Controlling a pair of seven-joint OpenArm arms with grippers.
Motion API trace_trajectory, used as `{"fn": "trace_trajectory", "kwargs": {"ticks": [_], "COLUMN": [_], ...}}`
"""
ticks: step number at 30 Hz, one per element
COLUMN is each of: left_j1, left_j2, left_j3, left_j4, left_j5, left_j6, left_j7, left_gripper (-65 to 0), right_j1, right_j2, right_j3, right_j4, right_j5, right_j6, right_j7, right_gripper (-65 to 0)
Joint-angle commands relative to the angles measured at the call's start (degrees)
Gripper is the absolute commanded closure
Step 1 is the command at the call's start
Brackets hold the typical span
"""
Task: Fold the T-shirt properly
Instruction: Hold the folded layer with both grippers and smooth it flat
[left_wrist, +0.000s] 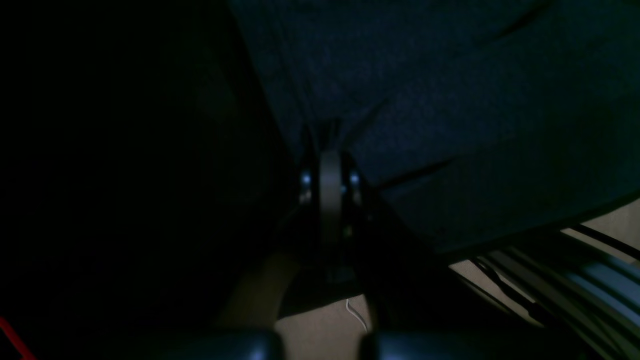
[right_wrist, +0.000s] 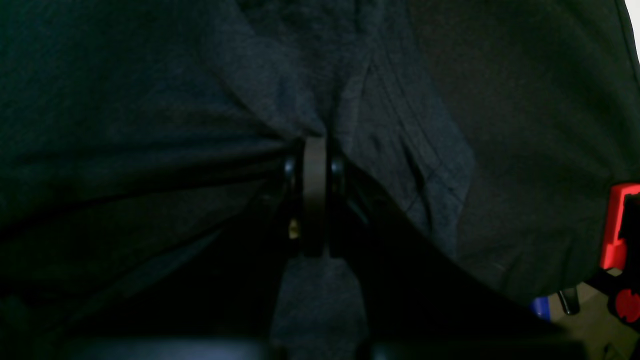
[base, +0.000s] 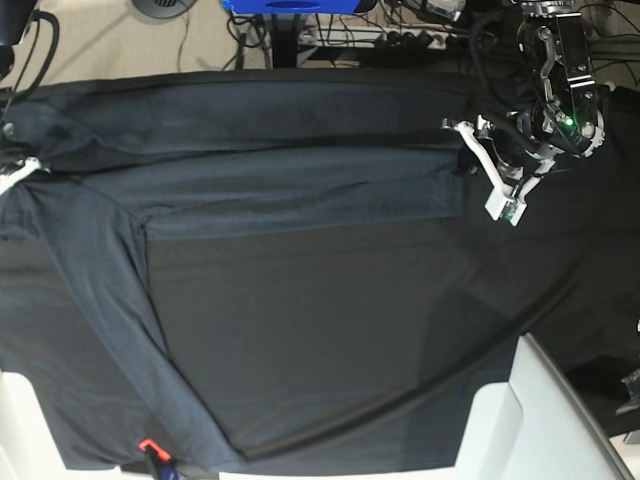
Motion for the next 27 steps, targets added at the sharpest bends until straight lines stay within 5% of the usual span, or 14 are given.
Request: {"fn": "trace_trajectory", "kwargs": {"ticks": [1, 12, 21, 27], "left_j1": [-0.2, -0.7, -2.0, -2.3], "left_j2": [-0.6, -0.6, -0.8, 0.3], "left_j3": [-0.1, -0.2, -1.5, -4.6], "left_j4": [0.9, 0.9, 1.4, 1.5], "left_j5": [-0.5, 0.1, -0.4, -0.5], "left_j6": [-0.1, -0.1, 0.1, -0.1], "left_j7": [-0.8, -0.8, -0.8, -0.8], "left_gripper": [0.0, -1.8, -47.2, -52.7], "right_j1": [0.6, 0.7, 0.7, 0.7], "right_j2": [1.4, 1.4, 1.4, 1.4], "right_j3": [0.2, 0.5, 0.6, 0.6], "right_j4": [0.8, 0.8, 0.9, 0.8], "right_j5": [0.0, 0.0, 0.0, 0.0], "right_j6": [-0.3, -0.3, -0.3, -0.3], "right_j7": [0.9, 0.9, 0.8, 0.7], "right_gripper": [-0.5, -0.5, -0.6, -1.4]}}
